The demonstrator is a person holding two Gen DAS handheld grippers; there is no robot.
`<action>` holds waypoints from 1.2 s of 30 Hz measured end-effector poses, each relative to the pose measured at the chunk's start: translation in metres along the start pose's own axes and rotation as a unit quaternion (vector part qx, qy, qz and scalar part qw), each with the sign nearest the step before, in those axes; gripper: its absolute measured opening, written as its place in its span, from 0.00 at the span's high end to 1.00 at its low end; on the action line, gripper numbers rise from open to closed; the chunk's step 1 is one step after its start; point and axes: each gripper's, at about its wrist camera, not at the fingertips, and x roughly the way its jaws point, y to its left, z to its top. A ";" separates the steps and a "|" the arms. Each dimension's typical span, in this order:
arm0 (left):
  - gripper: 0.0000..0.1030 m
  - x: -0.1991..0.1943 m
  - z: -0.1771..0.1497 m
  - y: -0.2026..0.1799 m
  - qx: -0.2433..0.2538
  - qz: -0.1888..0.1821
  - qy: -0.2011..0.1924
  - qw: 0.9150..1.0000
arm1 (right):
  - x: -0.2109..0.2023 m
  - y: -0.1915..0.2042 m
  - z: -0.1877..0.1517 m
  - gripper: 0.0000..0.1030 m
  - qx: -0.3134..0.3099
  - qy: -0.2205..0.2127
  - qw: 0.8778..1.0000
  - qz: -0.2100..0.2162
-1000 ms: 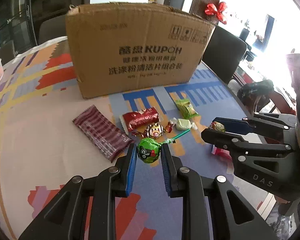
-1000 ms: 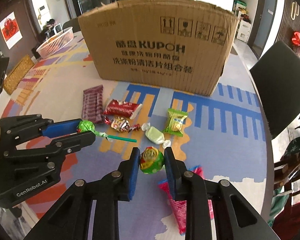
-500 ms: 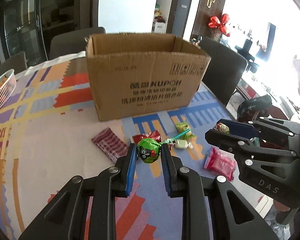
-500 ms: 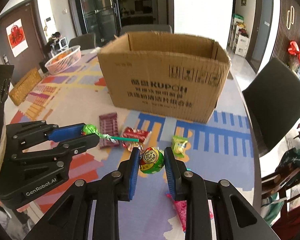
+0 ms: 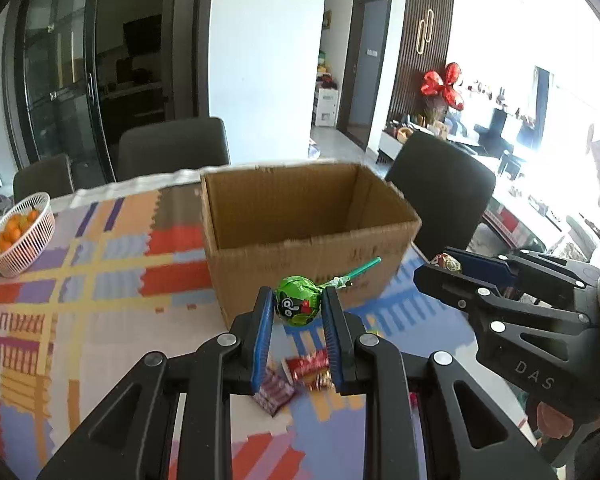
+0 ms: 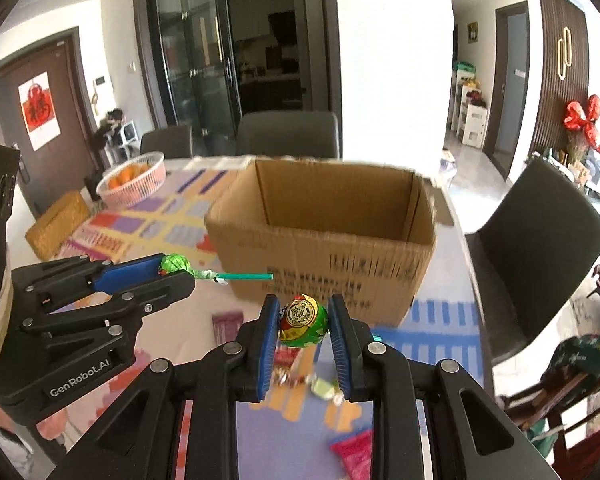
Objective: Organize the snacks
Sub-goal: 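Carry both candies over the cardboard box and open both tools to drop them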
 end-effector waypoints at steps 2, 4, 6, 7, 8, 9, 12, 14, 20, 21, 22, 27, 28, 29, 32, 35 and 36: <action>0.76 0.001 0.010 0.001 -0.001 -0.001 -0.002 1.000 | -0.002 -0.001 0.012 0.74 -0.001 -0.010 1.000 -0.004; 0.76 0.001 0.019 0.002 -0.001 0.001 -0.005 1.000 | -0.003 -0.003 0.025 0.74 0.002 -0.020 1.000 -0.007; 0.76 0.003 0.030 0.004 -0.005 0.001 -0.006 1.000 | -0.004 -0.005 0.034 0.74 0.005 -0.026 1.000 -0.009; 0.76 0.004 0.033 0.005 -0.005 0.001 -0.005 1.000 | -0.004 -0.007 0.041 0.74 0.007 -0.030 0.999 -0.011; 0.76 0.006 0.037 0.006 -0.007 0.001 -0.005 1.000 | -0.003 -0.008 0.046 0.74 0.009 -0.032 0.999 -0.014; 0.76 0.008 0.041 0.008 -0.009 0.002 -0.003 1.000 | -0.002 -0.009 0.051 0.74 0.010 -0.035 0.999 -0.015; 0.76 0.016 0.051 0.015 -0.018 0.001 0.003 1.000 | 0.001 -0.011 0.065 0.74 0.010 -0.041 0.999 -0.022; 0.76 0.022 0.059 0.019 -0.023 0.002 0.006 1.000 | 0.006 -0.011 0.073 0.74 0.008 -0.042 0.999 -0.025; 0.76 0.040 0.073 0.029 -0.031 0.012 0.015 0.999 | 0.030 -0.015 0.093 0.74 0.010 -0.035 0.999 -0.024; 0.76 0.045 0.075 0.030 -0.030 0.014 0.017 0.999 | 0.033 -0.016 0.095 0.74 0.010 -0.033 0.999 -0.025; 0.76 0.047 0.076 0.031 -0.030 0.015 0.019 0.999 | 0.037 -0.017 0.097 0.74 0.011 -0.031 0.999 -0.024; 0.76 0.070 0.078 0.035 -0.032 0.018 0.034 0.999 | 0.061 -0.023 0.103 0.74 0.011 -0.015 1.000 -0.024; 0.76 0.073 0.078 0.035 -0.031 0.018 0.036 0.999 | 0.065 -0.024 0.103 0.74 0.011 -0.011 1.000 -0.024; 0.76 0.078 0.077 0.037 -0.031 0.019 0.039 0.999 | 0.070 -0.025 0.103 0.74 0.011 -0.007 1.000 -0.023; 0.76 0.091 0.077 0.038 -0.034 0.018 0.049 0.998 | 0.083 -0.027 0.102 0.74 0.011 0.001 1.000 -0.024; 0.73 0.099 0.077 0.039 -0.040 0.024 0.054 0.997 | 0.092 -0.031 0.100 0.74 0.012 0.009 1.000 -0.025; 0.68 0.101 0.077 0.040 -0.046 0.030 0.056 0.997 | 0.095 -0.033 0.099 0.74 0.013 0.012 1.000 -0.025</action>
